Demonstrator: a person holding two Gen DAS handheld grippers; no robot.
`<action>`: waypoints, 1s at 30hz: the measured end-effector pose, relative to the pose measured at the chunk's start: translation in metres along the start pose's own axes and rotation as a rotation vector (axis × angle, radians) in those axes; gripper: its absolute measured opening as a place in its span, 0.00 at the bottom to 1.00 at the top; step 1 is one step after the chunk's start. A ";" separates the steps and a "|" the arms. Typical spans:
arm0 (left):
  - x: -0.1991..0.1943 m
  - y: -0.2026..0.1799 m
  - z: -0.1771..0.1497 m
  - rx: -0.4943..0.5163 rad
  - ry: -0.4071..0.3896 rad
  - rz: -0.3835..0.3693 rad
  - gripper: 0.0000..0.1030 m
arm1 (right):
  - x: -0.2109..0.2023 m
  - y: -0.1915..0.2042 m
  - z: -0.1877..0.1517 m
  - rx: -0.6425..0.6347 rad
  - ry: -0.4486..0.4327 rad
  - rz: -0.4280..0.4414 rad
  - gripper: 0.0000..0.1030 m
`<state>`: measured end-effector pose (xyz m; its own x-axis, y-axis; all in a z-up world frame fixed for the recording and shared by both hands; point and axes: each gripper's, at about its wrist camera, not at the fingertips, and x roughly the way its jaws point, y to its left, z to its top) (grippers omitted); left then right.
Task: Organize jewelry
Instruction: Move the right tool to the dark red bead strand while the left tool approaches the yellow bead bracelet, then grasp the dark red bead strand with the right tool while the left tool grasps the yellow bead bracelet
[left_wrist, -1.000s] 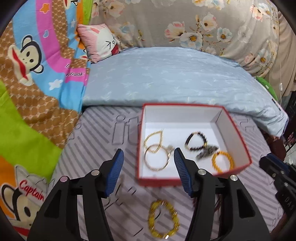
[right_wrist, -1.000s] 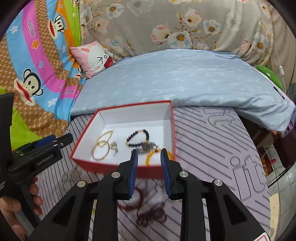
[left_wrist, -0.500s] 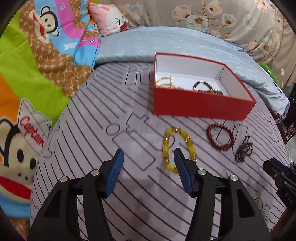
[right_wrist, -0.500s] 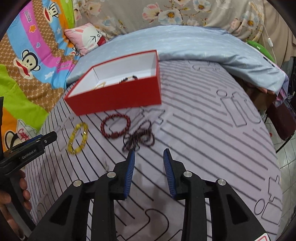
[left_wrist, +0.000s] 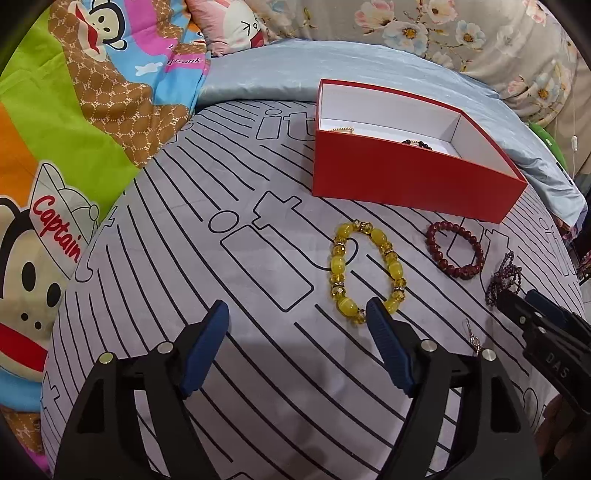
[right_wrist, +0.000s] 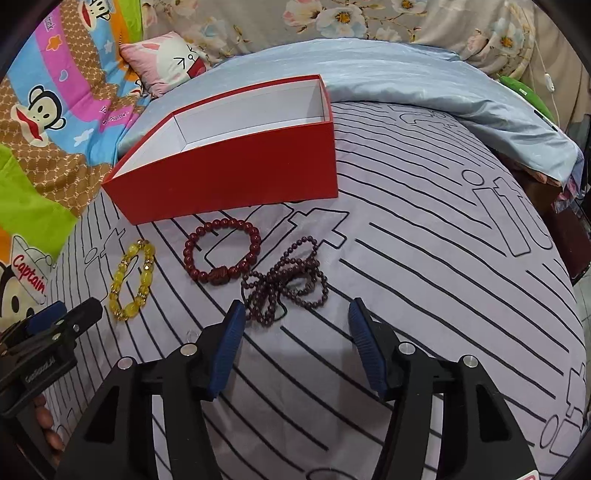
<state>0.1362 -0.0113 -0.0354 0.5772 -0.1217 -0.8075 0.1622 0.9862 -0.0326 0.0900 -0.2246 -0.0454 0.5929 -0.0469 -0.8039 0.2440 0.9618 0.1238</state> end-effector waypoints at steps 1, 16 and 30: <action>0.001 0.000 0.000 -0.003 0.002 -0.002 0.71 | 0.002 0.002 0.002 -0.004 -0.002 -0.005 0.56; 0.026 -0.009 0.011 -0.008 0.031 -0.032 0.67 | 0.010 0.004 0.010 -0.026 -0.014 -0.017 0.16; 0.029 -0.015 0.018 0.002 0.042 -0.096 0.09 | -0.014 0.000 0.003 0.008 -0.027 0.033 0.12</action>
<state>0.1649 -0.0314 -0.0472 0.5248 -0.2107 -0.8247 0.2166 0.9700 -0.1100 0.0844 -0.2254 -0.0325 0.6216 -0.0223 -0.7831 0.2301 0.9607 0.1553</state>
